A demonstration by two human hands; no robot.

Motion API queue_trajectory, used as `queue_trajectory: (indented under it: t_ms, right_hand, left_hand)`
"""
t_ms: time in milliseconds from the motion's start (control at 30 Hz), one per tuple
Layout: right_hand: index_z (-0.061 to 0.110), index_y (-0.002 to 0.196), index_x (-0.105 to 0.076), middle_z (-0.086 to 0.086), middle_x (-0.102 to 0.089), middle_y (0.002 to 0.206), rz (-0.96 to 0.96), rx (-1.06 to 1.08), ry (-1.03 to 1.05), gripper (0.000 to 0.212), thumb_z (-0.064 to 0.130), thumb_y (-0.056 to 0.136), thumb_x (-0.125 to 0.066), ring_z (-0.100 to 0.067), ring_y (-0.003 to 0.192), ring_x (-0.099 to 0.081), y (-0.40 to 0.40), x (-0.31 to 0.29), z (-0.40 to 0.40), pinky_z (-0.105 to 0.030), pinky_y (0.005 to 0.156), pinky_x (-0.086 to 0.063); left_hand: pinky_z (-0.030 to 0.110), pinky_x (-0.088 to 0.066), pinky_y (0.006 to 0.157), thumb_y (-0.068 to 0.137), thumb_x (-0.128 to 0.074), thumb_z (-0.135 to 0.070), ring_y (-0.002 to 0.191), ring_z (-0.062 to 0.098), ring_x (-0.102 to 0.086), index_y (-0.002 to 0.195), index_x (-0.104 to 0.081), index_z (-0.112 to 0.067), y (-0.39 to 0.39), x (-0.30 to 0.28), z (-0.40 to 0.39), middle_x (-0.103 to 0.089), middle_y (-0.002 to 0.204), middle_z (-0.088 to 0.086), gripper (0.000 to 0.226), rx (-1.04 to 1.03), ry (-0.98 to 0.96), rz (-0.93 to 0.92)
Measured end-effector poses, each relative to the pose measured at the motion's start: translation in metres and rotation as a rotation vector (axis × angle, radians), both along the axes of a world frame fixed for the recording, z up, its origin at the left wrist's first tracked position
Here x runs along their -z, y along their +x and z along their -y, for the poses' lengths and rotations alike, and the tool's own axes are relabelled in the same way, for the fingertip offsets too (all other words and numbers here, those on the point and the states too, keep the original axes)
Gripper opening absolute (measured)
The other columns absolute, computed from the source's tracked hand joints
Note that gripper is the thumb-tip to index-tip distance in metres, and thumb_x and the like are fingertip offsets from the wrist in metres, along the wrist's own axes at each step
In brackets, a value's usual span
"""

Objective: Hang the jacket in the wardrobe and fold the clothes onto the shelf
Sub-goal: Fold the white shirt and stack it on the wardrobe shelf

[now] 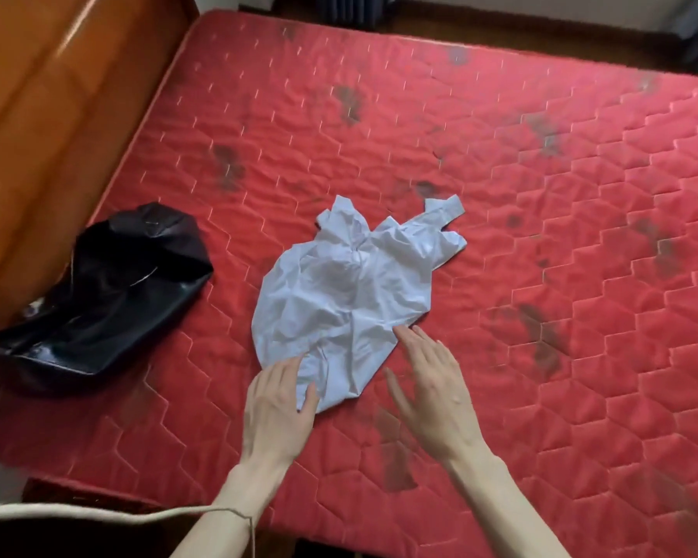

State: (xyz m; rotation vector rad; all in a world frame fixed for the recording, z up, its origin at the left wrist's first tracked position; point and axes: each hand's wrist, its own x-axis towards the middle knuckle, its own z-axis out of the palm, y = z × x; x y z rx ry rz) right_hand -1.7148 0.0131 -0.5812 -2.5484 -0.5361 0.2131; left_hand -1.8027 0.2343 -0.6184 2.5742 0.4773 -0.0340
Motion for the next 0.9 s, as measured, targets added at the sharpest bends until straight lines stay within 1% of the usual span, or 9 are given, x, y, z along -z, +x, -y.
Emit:
queue_trajectory:
  t_ms: [67, 167, 267, 400, 500, 633, 767, 833, 900]
  right_hand:
    - [0.017, 0.154, -0.047, 0.002, -0.049, 0.158, -0.029, -0.021, -0.005, 0.061, 0.029, 0.097, -0.068, -0.017, 0.150, -0.041, 0.000, 0.045, -0.011, -0.040, 0.125, -0.029]
    - [0.017, 0.147, -0.054, 0.003, -0.060, 0.145, -0.075, -0.023, 0.003, 0.057, 0.027, 0.094, -0.073, -0.019, 0.134, -0.056, -0.004, 0.112, -0.029, -0.038, 0.111, -0.045]
    - [0.020, 0.134, -0.061, 0.005, -0.067, 0.118, -0.162, 0.011, -0.057, 0.042, 0.036, 0.096, -0.065, -0.022, 0.106, -0.064, -0.010, 0.169, -0.050, -0.035, 0.086, -0.051]
    - [0.021, 0.125, -0.058, 0.003, -0.067, 0.113, -0.401, 0.056, -0.189, 0.042, 0.056, 0.104, -0.046, -0.023, 0.105, -0.066, -0.019, 0.219, -0.084, -0.039, 0.081, -0.049]
    - [0.018, 0.113, -0.053, -0.005, -0.071, 0.101, -0.388, 0.037, -0.342, 0.049, 0.064, 0.103, -0.040, -0.031, 0.094, -0.071, -0.026, 0.244, -0.105, -0.039, 0.068, -0.042]
    - [0.017, 0.113, -0.046, -0.006, -0.069, 0.102, -0.344, 0.068, -0.399, 0.036, 0.048, 0.097, -0.055, -0.033, 0.092, -0.072, -0.024, 0.261, -0.118, -0.036, 0.062, -0.035]
    - [0.014, 0.132, -0.042, -0.008, -0.070, 0.113, -0.407, 0.054, -0.467, 0.036, 0.010, 0.096, -0.048, -0.036, 0.098, -0.071, -0.023, 0.256, -0.115, -0.037, 0.065, -0.036]
    - [0.014, 0.142, -0.037, -0.010, -0.070, 0.113, -0.463, 0.061, -0.462, 0.047, 0.005, 0.097, -0.043, -0.038, 0.101, -0.070, -0.024, 0.247, -0.105, -0.037, 0.067, -0.035]
    - [0.015, 0.144, -0.034, -0.009, -0.068, 0.106, -0.483, 0.087, -0.424, 0.049, 0.005, 0.096, -0.042, -0.039, 0.097, -0.068, -0.025, 0.232, -0.091, -0.039, 0.069, -0.035]
  left_hand:
    - [0.039, -0.048, 0.103, 0.093, -0.049, -0.041, 0.114, 0.021, -0.062, 0.131, -0.065, -0.017, -0.005, 0.040, -0.011, -0.069, 0.121, -0.001, 0.048, -0.023, 0.023, -0.027]
    - [0.042, -0.050, 0.101, 0.093, -0.049, -0.040, 0.115, 0.023, -0.063, 0.132, -0.065, -0.014, -0.008, 0.099, -0.025, -0.069, 0.122, 0.001, 0.049, -0.048, 0.060, -0.084]
    - [0.045, -0.054, 0.090, 0.091, -0.049, -0.038, 0.106, 0.027, -0.066, 0.129, -0.066, -0.010, -0.008, 0.152, -0.037, -0.071, 0.117, 0.005, 0.050, -0.036, 0.109, -0.133]
    - [0.050, -0.055, 0.080, 0.085, -0.074, -0.019, 0.098, 0.034, -0.064, 0.125, -0.064, -0.007, 0.000, 0.206, -0.046, -0.068, 0.109, 0.011, 0.043, -0.038, 0.184, -0.227]
    - [0.050, -0.055, 0.077, 0.081, -0.076, -0.018, 0.101, 0.035, -0.061, 0.120, -0.061, -0.006, 0.012, 0.227, -0.046, -0.062, 0.108, 0.014, 0.044, -0.025, 0.253, -0.307]
    - [0.044, -0.052, 0.072, 0.082, -0.071, -0.012, 0.095, 0.032, -0.065, 0.121, -0.053, -0.010, 0.025, 0.240, -0.052, -0.062, 0.107, 0.011, 0.043, 0.012, 0.386, -0.348]
    - [0.037, -0.043, 0.060, 0.101, -0.049, -0.008, 0.089, 0.030, -0.073, 0.142, -0.040, -0.014, 0.029, 0.225, -0.066, -0.066, 0.113, 0.006, 0.042, 0.080, 0.408, -0.432]
    - [0.033, -0.037, 0.055, 0.101, -0.048, -0.010, 0.079, 0.030, -0.074, 0.145, -0.040, -0.014, 0.026, 0.211, -0.073, -0.071, 0.098, 0.005, 0.045, 0.104, 0.439, -0.438]
    - [0.030, -0.032, 0.047, 0.089, -0.064, -0.010, 0.057, 0.031, -0.070, 0.138, -0.053, -0.012, 0.025, 0.187, -0.074, -0.068, 0.068, 0.006, 0.050, 0.108, 0.414, -0.426]
